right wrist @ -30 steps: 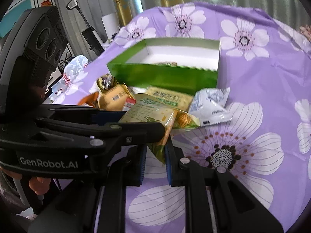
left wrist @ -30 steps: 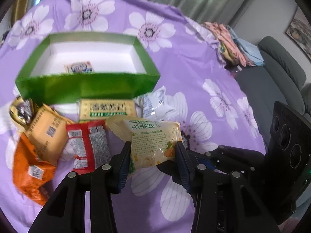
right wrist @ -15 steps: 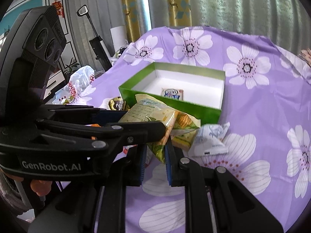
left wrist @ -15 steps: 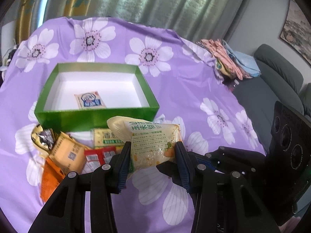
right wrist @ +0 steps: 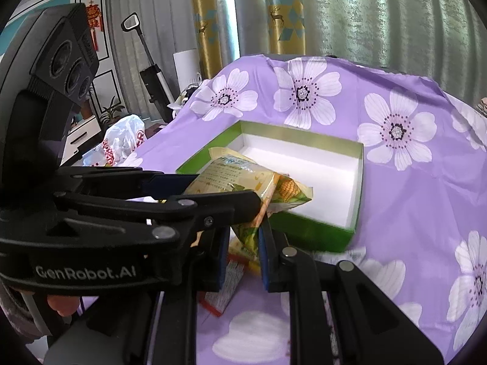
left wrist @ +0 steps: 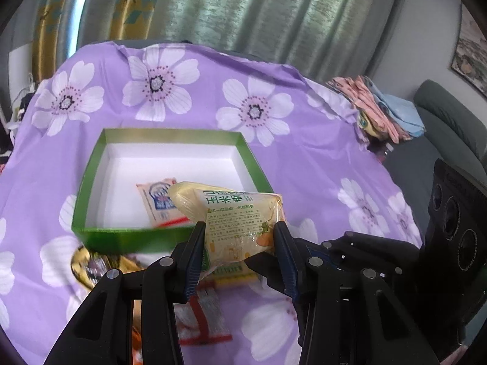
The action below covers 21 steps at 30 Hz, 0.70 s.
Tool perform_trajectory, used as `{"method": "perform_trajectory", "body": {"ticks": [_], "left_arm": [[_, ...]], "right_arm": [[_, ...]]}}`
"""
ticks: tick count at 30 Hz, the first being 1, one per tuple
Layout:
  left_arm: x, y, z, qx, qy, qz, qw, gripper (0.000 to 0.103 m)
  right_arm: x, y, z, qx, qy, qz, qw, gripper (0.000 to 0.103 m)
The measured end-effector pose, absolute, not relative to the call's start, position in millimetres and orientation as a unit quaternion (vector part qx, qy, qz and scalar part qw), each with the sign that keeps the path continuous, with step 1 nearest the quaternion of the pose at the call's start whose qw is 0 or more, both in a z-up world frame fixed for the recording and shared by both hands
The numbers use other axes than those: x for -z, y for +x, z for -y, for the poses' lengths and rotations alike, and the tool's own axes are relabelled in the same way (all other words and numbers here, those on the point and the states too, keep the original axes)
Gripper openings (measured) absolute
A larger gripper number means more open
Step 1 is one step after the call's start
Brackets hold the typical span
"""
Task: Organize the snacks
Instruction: 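Carry the corn snack bag into the green box and release it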
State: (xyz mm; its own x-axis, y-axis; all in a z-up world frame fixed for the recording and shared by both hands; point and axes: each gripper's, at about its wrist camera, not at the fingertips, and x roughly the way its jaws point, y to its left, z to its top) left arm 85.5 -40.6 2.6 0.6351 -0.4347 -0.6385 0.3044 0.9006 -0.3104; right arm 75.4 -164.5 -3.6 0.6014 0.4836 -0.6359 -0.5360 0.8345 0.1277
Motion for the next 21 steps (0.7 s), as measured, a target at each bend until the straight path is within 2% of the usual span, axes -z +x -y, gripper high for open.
{"method": "perform_trajectory", "body": {"ticks": [21], "left_arm": [[41, 156, 26, 0.172, -0.118, -0.422, 0.882, 0.045]], "right_arm": [[42, 148, 141, -0.281, -0.044, -0.385, 0.878, 0.019]]}}
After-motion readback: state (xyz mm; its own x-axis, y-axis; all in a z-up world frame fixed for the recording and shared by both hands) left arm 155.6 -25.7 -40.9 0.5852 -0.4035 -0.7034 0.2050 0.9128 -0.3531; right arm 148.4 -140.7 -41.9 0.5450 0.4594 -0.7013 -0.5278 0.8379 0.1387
